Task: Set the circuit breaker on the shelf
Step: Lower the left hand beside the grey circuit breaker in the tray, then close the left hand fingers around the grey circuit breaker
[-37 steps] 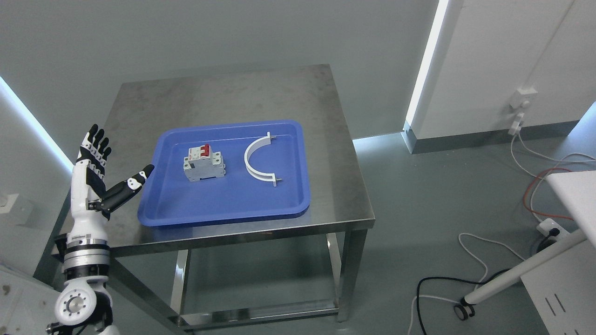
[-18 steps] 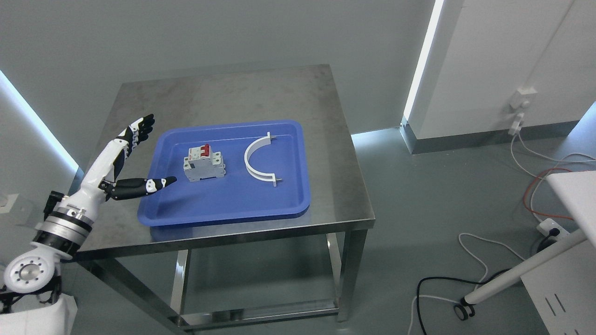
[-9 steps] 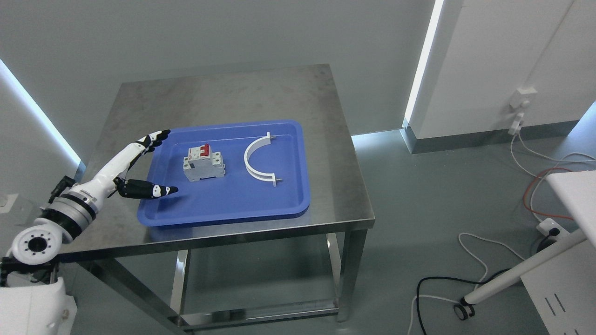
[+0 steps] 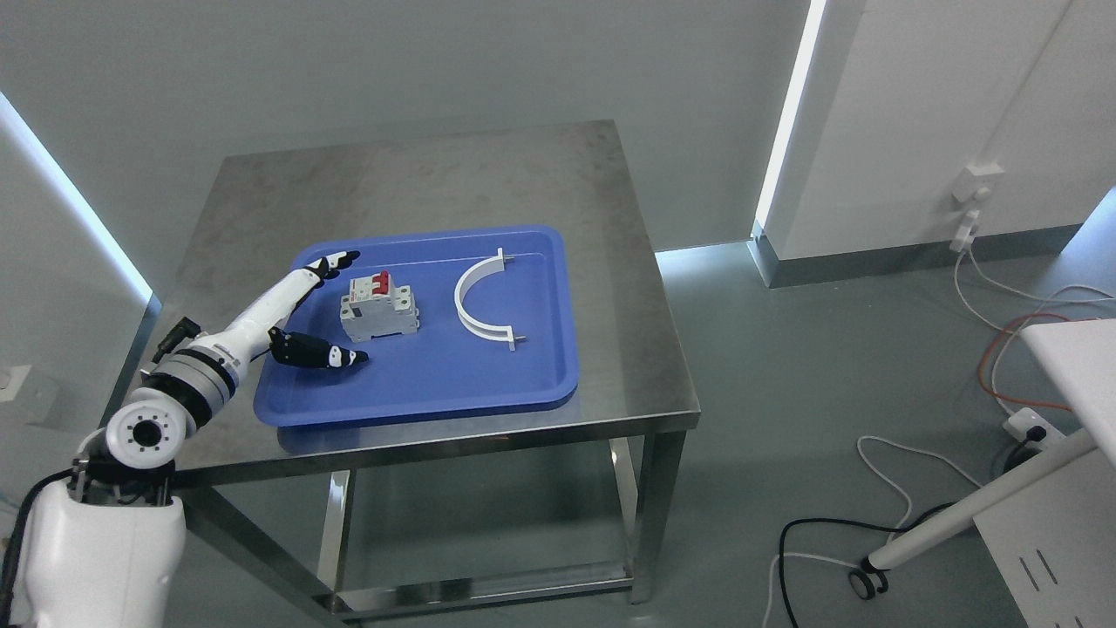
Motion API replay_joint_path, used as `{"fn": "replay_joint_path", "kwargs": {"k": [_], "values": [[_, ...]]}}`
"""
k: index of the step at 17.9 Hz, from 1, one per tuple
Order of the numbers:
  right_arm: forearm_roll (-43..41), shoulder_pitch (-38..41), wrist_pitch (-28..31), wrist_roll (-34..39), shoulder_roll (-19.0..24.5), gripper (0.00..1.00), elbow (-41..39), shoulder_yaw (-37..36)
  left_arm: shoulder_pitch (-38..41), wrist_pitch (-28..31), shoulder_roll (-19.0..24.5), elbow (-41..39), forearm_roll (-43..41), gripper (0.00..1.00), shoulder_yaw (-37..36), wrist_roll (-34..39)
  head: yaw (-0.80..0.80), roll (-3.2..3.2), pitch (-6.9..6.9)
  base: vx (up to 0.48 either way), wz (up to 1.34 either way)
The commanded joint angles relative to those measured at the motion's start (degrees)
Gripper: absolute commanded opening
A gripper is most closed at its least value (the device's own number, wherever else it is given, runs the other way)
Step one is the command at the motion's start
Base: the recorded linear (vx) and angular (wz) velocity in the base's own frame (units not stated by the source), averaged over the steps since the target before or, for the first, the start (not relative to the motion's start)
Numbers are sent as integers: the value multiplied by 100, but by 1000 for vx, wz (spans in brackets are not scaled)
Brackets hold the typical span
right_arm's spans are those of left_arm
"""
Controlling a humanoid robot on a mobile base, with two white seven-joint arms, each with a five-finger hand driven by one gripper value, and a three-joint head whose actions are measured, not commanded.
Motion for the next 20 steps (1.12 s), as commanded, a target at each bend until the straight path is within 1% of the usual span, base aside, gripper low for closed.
{"fn": "replay_joint_path", "kwargs": {"k": [1, 3, 4, 6, 7, 8, 12, 13, 15, 16, 17, 18, 19, 20], "values": [[1, 0, 174, 6, -100, 100, 0, 114, -227, -206, -395, 632, -205, 52, -53, 18, 0, 0, 0, 0, 0], [1, 0, 174, 6, -100, 100, 0, 114, -289, -610, -378, 914, -241, 42, 88, 193, 0, 0, 0, 0, 0], [1, 0, 174, 6, -100, 100, 0, 114, -298, -777, -386, 1002, -241, 34, 228, 359, 0, 0, 0, 0, 0], [1, 0, 174, 14, -100, 100, 0, 114, -307, -884, -500, 1012, -223, 27, 640, 466, 0, 0, 0, 4, 24], [1, 0, 165, 14, -100, 100, 0, 114, -315, -884, -649, 1012, -197, 24, 816, 449, 0, 0, 0, -1, 13], [1, 0, 174, 6, -100, 100, 0, 114, -307, -884, -729, 1012, -197, 24, 931, 423, 0, 0, 0, -1, 13], [1, 0, 174, 6, -100, 100, 0, 114, -87, -919, -756, 1073, -153, 20, 976, 388, 0, 0, 0, -1, 9], [1, 0, 165, 14, -100, 100, 0, 114, -96, -989, -860, 1073, -92, 19, 1046, 405, 0, 0, 0, 0, 0], [1, 0, 174, 6, -100, 100, 0, 114, -270, -1112, -1403, 995, 302, 19, 1509, 431, 0, 0, 0, 6, -39], [1, 0, 174, 6, -100, 100, 0, 114, -420, -1295, -1491, 899, 670, 19, 1817, 458, 0, 0, 0, 5, -27], [1, 0, 174, 6, -100, 100, 0, 114, -430, -1706, -1491, 741, 856, 19, 2002, 510, 0, 0, 0, 5, -27], [1, 0, 165, 14, -100, 100, 0, 114, -421, -1945, -1491, 652, 893, 19, 2030, 711, 0, 0, 0, 0, 0], [-8, 0, 174, 6, -100, 100, 0, 114, -421, -2043, -1491, 599, 937, 19, 2057, 1191, 0, 0, 0, 0, 0], [1, 0, 174, 6, -100, 100, 0, 114, -421, -2079, -1491, 581, 1094, 20, 2135, 1901, 0, 0, 0, 13, -53]]}}
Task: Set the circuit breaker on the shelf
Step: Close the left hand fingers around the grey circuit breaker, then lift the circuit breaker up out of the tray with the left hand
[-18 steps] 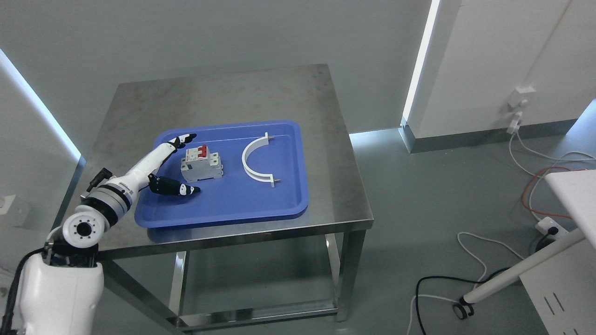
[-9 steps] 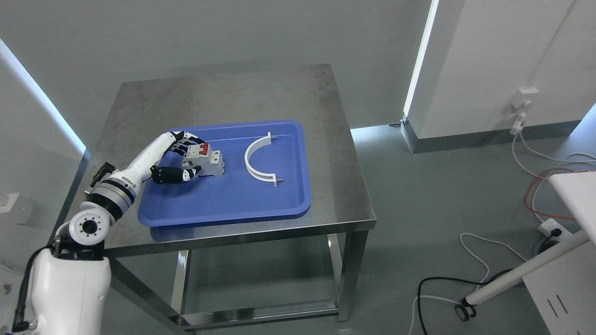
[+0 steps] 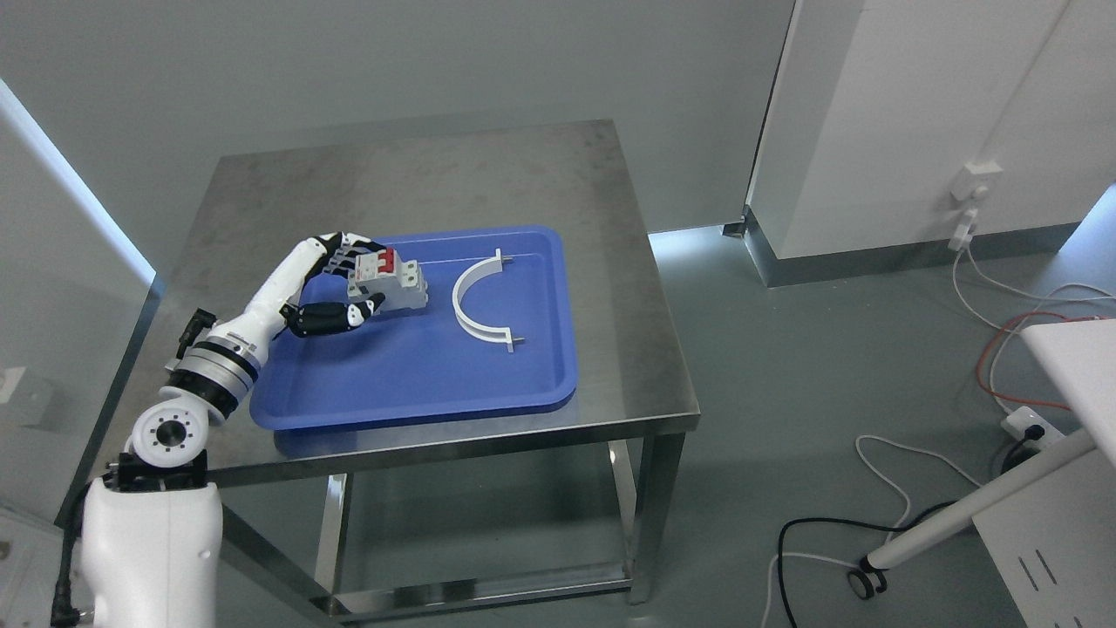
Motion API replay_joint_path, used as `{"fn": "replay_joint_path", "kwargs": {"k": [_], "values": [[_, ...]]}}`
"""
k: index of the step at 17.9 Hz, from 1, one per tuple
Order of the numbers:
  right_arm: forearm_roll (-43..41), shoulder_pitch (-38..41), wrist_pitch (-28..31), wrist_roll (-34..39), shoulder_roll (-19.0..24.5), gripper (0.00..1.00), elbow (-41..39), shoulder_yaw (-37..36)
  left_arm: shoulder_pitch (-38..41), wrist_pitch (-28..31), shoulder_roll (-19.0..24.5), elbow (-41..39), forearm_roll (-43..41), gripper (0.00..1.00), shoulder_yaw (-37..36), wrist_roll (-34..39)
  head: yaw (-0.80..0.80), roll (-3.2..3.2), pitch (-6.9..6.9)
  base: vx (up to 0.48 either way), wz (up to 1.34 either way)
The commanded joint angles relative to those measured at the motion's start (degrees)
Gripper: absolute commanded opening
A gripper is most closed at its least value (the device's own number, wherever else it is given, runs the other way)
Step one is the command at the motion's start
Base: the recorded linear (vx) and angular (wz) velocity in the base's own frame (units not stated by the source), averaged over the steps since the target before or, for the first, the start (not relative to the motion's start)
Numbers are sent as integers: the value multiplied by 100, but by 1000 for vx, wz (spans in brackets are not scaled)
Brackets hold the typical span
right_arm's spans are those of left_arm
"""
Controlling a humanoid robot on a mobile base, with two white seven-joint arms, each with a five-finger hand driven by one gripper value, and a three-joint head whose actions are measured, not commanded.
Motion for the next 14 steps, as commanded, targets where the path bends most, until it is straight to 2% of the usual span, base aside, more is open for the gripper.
{"fn": "replay_joint_path", "kwargs": {"k": [1, 2, 5, 8, 14], "values": [[1, -1, 178, -19, -100, 100, 0, 114, -100, -418, -539, -205, 879, 20, 1051, 1703, 0, 0, 0, 13, -53], [1, -1, 178, -10, -100, 100, 0, 114, -39, -462, -539, -266, 1107, 20, 1034, 2031, 0, 0, 0, 25, -24], [1, -1, 178, -19, -100, 100, 0, 114, 382, -787, -539, -546, 1364, 21, 1016, 2130, 0, 0, 0, 21, -9], [1, -1, 178, -19, -100, 100, 0, 114, 603, -823, -539, -863, 1706, 20, 1051, 2140, 0, 0, 0, -43, 19], [1, -1, 178, -10, -100, 100, 0, 114, 717, -902, -539, -1031, 1733, 18, 1095, 2140, 0, 0, 0, -236, 65]]}}
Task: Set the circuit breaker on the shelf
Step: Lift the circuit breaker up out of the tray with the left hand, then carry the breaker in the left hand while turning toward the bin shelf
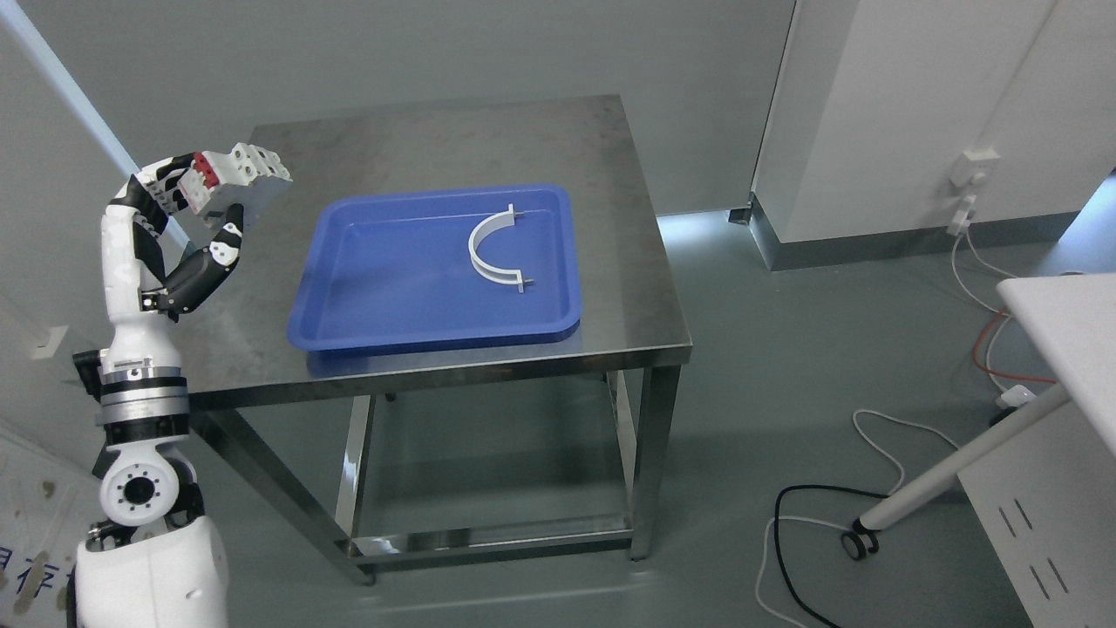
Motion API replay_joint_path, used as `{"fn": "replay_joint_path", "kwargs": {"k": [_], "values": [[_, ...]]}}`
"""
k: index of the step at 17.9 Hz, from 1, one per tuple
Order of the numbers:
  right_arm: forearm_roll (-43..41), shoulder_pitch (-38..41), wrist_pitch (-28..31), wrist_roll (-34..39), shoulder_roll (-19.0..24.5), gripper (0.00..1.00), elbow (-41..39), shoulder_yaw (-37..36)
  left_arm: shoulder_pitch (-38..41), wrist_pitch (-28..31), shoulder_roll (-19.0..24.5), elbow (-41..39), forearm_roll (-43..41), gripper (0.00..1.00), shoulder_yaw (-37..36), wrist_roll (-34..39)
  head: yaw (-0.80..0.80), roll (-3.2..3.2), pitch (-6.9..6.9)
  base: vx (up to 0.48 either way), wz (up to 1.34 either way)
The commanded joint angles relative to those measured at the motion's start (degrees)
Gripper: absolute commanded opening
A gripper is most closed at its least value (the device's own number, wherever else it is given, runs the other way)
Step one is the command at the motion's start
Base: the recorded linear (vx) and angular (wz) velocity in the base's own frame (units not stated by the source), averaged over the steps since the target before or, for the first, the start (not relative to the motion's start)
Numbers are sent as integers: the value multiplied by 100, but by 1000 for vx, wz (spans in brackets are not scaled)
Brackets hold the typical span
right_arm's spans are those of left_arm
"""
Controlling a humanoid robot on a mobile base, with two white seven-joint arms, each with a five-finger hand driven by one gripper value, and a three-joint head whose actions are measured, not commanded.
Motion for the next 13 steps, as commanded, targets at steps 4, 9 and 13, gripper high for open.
{"fn": "replay_joint_path", "kwargs": {"k": [4, 9, 13], "values": [[1, 0, 181, -7, -100, 100, 0, 114, 186, -32, -58, -448, 410, 6, 355, 16, 0, 0, 0, -323, -38], [1, 0, 181, -7, -100, 100, 0, 114, 186, 21, -58, -448, 542, 5, 294, 16, 0, 0, 0, -337, -197], [1, 0, 181, -7, -100, 100, 0, 114, 186, 21, -58, -448, 621, 6, 268, -1, 0, 0, 0, -304, 3]]}}
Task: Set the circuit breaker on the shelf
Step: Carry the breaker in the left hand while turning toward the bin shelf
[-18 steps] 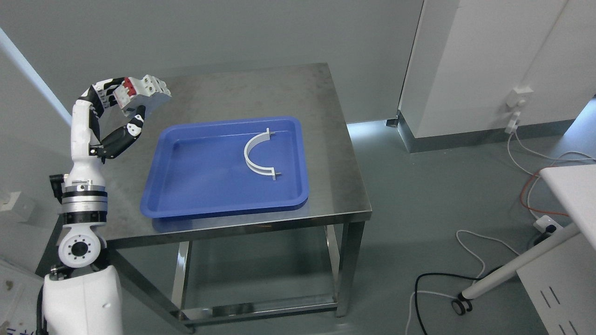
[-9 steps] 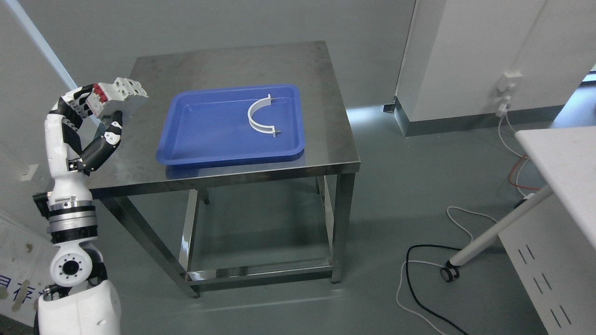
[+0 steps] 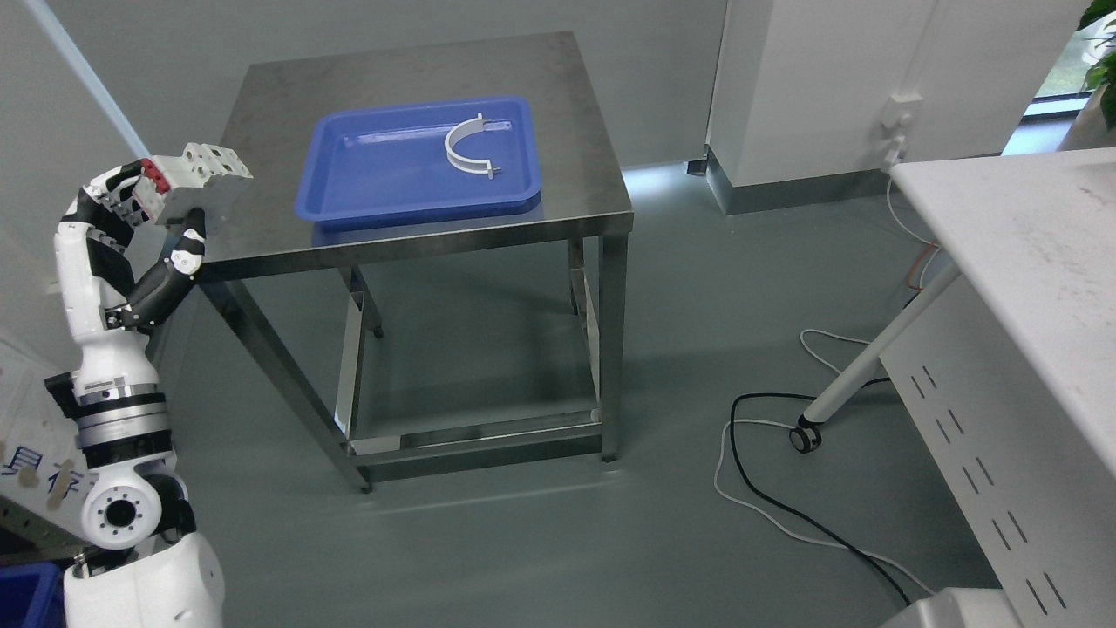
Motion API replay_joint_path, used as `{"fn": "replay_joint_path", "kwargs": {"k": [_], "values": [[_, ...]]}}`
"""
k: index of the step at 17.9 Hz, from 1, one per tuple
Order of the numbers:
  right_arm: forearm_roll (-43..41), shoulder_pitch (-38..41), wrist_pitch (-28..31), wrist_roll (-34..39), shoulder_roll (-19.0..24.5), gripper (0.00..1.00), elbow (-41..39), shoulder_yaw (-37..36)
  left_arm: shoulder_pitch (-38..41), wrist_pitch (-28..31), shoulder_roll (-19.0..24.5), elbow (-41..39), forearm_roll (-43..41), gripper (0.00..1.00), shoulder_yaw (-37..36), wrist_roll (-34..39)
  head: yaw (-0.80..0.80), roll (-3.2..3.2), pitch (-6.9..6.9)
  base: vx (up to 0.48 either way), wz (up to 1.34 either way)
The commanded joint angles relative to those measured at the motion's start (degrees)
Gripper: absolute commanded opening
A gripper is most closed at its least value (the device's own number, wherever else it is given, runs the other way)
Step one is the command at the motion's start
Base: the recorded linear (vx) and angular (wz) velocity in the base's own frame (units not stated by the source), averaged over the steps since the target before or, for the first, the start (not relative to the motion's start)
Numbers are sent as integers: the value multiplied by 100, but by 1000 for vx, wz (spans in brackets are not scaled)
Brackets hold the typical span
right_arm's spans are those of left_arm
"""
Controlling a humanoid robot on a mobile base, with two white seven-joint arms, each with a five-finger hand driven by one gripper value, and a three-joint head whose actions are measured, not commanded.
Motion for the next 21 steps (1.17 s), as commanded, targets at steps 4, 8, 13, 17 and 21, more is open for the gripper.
{"fn": "replay_joint_path", "kwargs": {"k": [4, 8, 13, 17, 21], "values": [[1, -1, 181, 9, -100, 100, 0, 114, 13, -12, 58, -126, 225, 6, -5, -9, 0, 0, 0, -245, 422], [1, -1, 181, 1, -100, 100, 0, 114, 13, -21, 58, -223, 234, 6, -14, -17, 0, 0, 0, -244, 664], [1, -1, 181, 9, -100, 100, 0, 114, -57, 58, 58, -504, 313, 6, -84, -9, 0, 0, 0, -265, 861], [1, -1, 181, 1, -100, 100, 0, 114, -382, 285, 58, -504, 278, 6, -260, -35, 0, 0, 0, -200, 1207], [-8, -1, 181, 1, -100, 100, 0, 114, -795, 1165, 544, -339, 174, 6, -277, -70, 0, 0, 0, -69, 1380]]}}
